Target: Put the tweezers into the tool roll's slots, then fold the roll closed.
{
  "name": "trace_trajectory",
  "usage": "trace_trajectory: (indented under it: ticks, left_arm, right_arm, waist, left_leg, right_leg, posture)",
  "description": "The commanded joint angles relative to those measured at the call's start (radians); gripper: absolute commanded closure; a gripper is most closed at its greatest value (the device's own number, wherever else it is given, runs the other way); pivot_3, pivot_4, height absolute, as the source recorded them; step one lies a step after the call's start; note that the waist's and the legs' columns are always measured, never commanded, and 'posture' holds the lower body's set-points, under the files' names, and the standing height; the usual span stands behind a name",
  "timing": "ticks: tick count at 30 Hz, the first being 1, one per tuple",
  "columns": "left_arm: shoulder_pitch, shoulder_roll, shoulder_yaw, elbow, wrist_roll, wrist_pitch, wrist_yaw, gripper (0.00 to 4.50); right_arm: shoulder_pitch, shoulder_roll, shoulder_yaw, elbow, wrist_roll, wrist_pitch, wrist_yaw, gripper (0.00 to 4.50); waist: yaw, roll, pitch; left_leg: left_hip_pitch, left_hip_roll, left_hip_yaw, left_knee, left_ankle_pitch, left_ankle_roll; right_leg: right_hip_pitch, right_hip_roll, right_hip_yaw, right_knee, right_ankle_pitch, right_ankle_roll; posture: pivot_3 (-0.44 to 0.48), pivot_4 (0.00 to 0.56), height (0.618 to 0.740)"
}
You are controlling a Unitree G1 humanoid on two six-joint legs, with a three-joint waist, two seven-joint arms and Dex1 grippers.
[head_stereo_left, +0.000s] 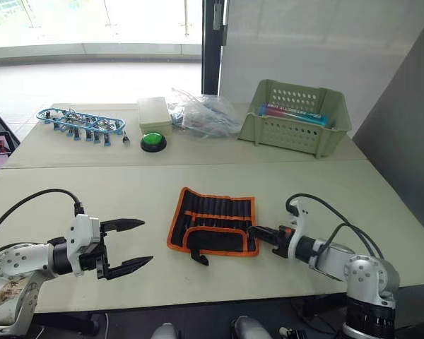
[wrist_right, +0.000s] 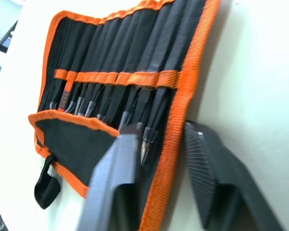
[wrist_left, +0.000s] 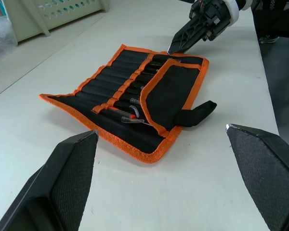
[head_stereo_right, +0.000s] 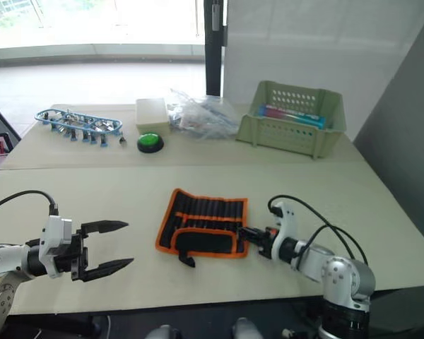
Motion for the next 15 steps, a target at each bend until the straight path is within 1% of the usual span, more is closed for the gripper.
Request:
trace_trajectory:
  ticks: [1,7,12,15]
  left_arm:
    - [-0.002,-0.001,0.003,-0.019,0.005,-0.023,0.008,0.00]
    - [-0.008,0.002,-0.004,-0.015,0.012,-0.023,0.009,0.00]
    - [-0.013,0.008,-0.010,-0.008,0.019,-0.026,0.008,0.00]
    - [-0.017,0.007,-0.013,-0.001,0.026,-0.029,0.007,0.00]
  right_arm:
    - [0.004,-0.007,-0.014,-0.023,0.046,0.013,0.005,4.46]
    - [0.002,-0.008,-0.007,-0.019,0.039,-0.009,-0.009,4.46]
    - [-0.035,-0.020,-0.053,-0.014,0.069,-0.010,-0.014,4.46]
    - [-0.072,-0.056,-0.083,-0.005,0.104,0.010,-0.009,4.46]
  waist:
    - [0.000,0.000,0.000]
    - [-0.001,0.000,0.000]
    - [-0.001,0.000,0.000]
    - [-0.001,0.000,0.000]
  left_leg:
    - [0.000,0.000,0.000,0.000,0.000,0.000]
    - [0.000,0.000,0.000,0.000,0.000,0.000]
    - [0.000,0.000,0.000,0.000,0.000,0.000]
    - [0.000,0.000,0.000,0.000,0.000,0.000]
  right_leg:
    - [0.000,0.000,0.000,0.000,0.000,0.000]
    - [0.000,0.000,0.000,0.000,0.000,0.000]
    - [0.000,0.000,0.000,0.000,0.000,0.000]
    - [0.000,0.000,0.000,0.000,0.000,0.000]
  posture:
    - [0.000,0.150,0.738]
    - [0.000,0.150,0.738]
    - [0.000,0.150,0.738]
    - [0.000,0.150,0.738]
